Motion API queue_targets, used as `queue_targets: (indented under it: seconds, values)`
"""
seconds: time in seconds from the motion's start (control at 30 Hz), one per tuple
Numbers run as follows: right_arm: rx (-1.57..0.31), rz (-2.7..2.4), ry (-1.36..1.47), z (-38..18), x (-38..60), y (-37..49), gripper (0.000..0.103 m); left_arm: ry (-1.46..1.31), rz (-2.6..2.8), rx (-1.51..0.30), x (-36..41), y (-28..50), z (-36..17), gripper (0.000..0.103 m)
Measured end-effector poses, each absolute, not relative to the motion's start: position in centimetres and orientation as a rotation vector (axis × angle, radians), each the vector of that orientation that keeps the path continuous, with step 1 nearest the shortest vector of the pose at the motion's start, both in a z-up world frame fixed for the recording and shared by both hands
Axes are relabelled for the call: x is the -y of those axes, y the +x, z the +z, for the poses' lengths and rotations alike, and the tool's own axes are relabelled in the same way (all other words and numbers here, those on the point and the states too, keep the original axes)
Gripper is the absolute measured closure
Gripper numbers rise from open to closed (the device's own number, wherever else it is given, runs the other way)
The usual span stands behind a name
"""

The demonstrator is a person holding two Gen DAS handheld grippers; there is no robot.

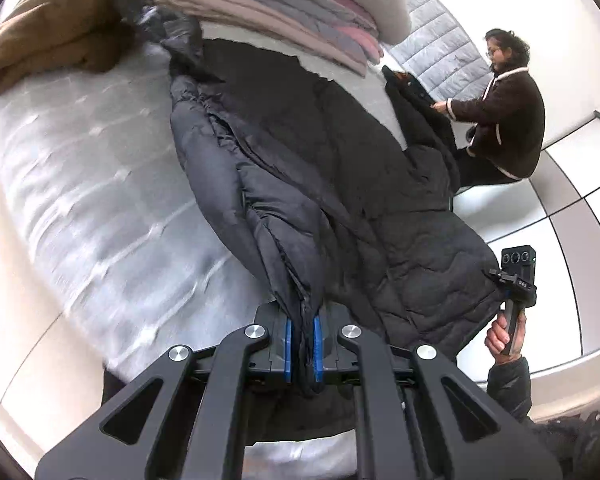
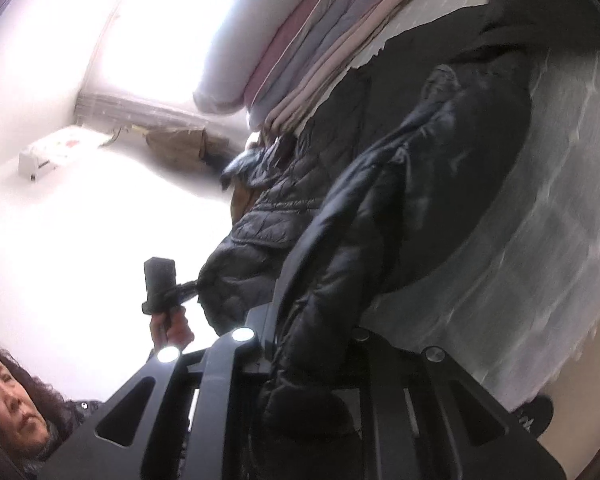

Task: Fold large clothes

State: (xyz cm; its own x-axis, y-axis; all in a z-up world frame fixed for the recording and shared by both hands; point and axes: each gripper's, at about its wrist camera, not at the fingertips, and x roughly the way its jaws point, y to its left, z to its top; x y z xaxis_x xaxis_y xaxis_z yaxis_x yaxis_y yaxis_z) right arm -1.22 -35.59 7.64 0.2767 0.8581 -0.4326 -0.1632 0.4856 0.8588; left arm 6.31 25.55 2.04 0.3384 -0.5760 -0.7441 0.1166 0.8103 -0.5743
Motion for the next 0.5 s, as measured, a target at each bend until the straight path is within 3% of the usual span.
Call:
queue_targets:
  seconds: [0.23,0.27,0.3,0.33,0.37,0.43,0.47,0.5]
  values:
    - [-1.227,0.73,0.826,3.3,36.4,-7.7,0.084,-0.371,-0.46,-1.324,-27.7,-1.6,-2.1,0.095]
    - [-1.261,0.716,0.839,2.3,36.8,-8.1,0.077,-0.344,-0.441,-1.348,-27.8,-2.1,-2.7,0.093]
    - [-1.272,0.694,0.867,1.3,37.8,-8.6,0.058,-0.311,-0.393,-1.379,-28.5,-2.5,-3.6,0.089]
    - [-1.252,0.68,0.914,0.5,39.2,-9.0,0.047,-0.309,-0.365,-1.387,-29.1,-2.4,-3.9,0.084]
    - [-1.2,0.673,0.993,-0.1,41.0,-9.4,0.039,-0.343,-0.304,-1.371,-30.7,-2.1,-3.7,0.082]
    - [-1.071,0.631,1.162,-1.2,44.8,-9.9,0.038,-0.32,-0.161,-1.289,-32.7,-1.4,-1.8,0.078]
    - [-1.001,0.578,1.241,-2.0,47.5,-10.6,0.029,-0.245,-0.032,-1.237,-33.6,-1.0,-0.3,0.074]
    - [-0.943,0.542,1.298,-2.7,49.5,-11.2,0.019,-0.202,0.041,-1.205,-34.3,-0.8,0.7,0.062]
